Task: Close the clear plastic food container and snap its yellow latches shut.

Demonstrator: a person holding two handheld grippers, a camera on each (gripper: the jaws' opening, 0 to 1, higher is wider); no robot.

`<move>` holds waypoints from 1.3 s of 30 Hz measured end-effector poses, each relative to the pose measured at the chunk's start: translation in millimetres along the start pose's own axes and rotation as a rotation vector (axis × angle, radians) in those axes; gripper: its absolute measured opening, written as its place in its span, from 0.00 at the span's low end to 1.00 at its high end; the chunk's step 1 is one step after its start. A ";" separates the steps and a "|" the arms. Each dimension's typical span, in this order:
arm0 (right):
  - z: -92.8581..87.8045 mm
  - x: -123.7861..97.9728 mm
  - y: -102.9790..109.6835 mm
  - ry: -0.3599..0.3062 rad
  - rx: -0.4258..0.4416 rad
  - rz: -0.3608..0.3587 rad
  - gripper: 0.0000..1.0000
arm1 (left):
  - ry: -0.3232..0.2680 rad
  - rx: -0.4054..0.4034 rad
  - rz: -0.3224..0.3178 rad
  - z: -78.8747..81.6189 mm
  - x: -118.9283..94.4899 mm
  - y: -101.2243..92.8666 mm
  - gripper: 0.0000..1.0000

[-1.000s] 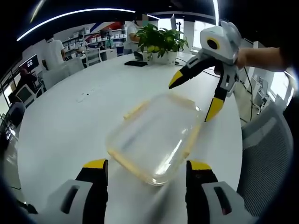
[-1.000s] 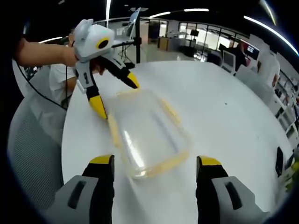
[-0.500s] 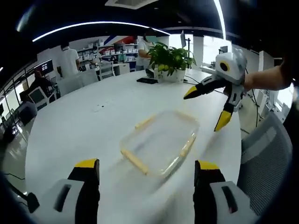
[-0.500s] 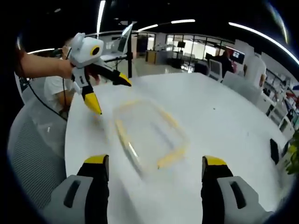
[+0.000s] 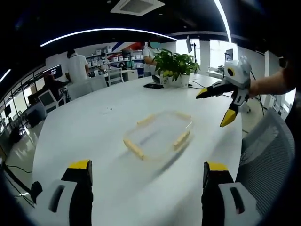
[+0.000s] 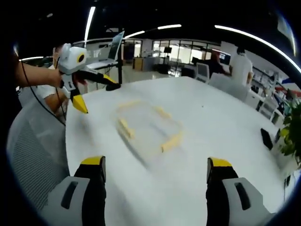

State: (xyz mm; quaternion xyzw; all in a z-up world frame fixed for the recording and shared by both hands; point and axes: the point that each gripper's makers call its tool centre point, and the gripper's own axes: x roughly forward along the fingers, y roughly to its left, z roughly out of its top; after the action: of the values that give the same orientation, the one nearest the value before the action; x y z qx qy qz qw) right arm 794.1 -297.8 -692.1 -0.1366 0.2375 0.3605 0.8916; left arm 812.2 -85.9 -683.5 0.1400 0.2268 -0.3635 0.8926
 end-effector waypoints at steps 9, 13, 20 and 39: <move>-5.8 -13.4 1.5 -0.021 0.016 -0.057 0.93 | -0.010 0.000 0.028 -10.0 -19.6 -8.7 0.98; -8.2 -21.1 3.3 -0.034 0.044 -0.078 0.94 | -0.017 -0.002 0.035 -13.1 -28.0 -14.8 0.98; -10.2 -36.0 13.9 -0.044 0.050 -0.096 0.94 | -0.041 -0.021 0.060 -12.0 -46.9 -19.0 0.98; -17.2 -55.9 24.3 -0.055 0.065 -0.129 0.94 | -0.040 -0.046 0.089 -20.3 -61.1 -26.6 0.97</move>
State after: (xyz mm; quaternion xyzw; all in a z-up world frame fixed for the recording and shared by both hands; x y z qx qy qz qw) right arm 736.3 -320.2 -679.3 -0.1126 0.2155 0.2979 0.9231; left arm 748.4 -60.2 -672.3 0.1221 0.2105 -0.3207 0.9154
